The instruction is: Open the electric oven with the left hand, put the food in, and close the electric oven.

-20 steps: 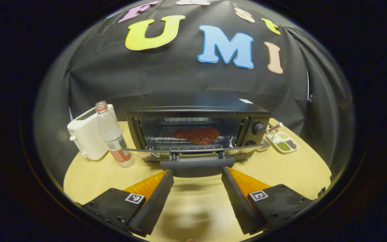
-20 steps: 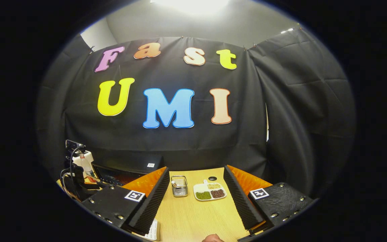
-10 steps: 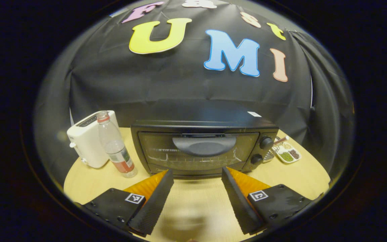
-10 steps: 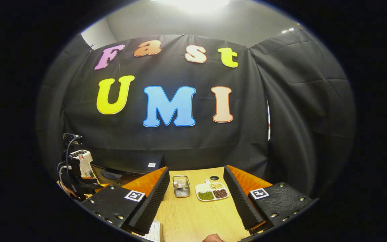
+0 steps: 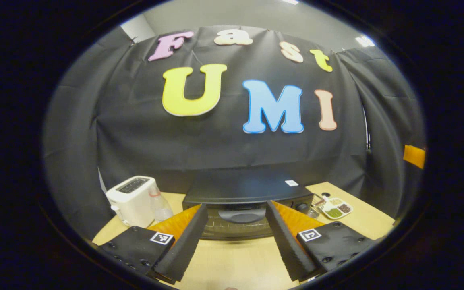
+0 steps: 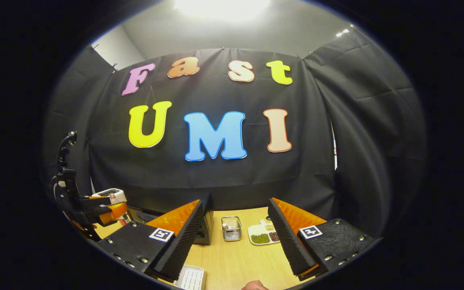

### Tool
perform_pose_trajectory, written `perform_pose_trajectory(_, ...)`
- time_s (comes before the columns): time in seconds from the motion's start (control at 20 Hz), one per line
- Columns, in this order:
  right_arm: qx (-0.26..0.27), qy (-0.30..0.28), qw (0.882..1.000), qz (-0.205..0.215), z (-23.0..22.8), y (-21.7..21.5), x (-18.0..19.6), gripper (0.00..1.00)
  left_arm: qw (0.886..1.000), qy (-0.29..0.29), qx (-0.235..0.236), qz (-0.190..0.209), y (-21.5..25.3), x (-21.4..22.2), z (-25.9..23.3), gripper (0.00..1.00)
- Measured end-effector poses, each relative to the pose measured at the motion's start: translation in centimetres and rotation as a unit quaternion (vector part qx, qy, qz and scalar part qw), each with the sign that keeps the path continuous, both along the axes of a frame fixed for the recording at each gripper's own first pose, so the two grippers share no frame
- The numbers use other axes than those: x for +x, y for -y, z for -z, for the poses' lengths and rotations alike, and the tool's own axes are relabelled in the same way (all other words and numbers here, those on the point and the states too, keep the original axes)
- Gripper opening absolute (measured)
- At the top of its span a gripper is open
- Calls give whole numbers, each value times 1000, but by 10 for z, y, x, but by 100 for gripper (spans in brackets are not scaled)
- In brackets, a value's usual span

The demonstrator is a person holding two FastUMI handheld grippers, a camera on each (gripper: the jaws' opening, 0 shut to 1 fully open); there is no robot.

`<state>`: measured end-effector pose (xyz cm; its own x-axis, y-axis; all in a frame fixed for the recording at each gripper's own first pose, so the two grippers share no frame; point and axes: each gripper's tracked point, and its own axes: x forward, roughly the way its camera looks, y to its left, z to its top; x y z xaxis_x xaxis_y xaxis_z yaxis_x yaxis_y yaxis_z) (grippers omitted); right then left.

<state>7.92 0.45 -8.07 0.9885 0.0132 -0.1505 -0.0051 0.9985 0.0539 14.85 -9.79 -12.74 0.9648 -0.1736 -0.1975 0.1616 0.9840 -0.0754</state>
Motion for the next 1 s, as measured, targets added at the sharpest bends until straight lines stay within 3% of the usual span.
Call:
perform_pose_trajectory(0.05,4,2,1000,-8,-3,1,-6,98,1000,11,1,-6,0,-12,-14,100)
perform_pose_trajectory(0.3,20,16,998,-61,-12,2,-41,98,997,56,1,-52,-8,-85,-71,90)
perform_pose_trajectory(0.45,16,22,996,-87,-17,2,-61,98,994,79,-2,-78,-16,-126,-96,95)
perform_pose_trajectory(0.55,15,25,995,-94,-22,3,-71,98,993,89,2,-84,-19,-147,-107,100)
perform_pose_trajectory(1.0,19,43,995,-88,-38,-14,-98,98,991,106,16,-80,-41,-196,-130,100)
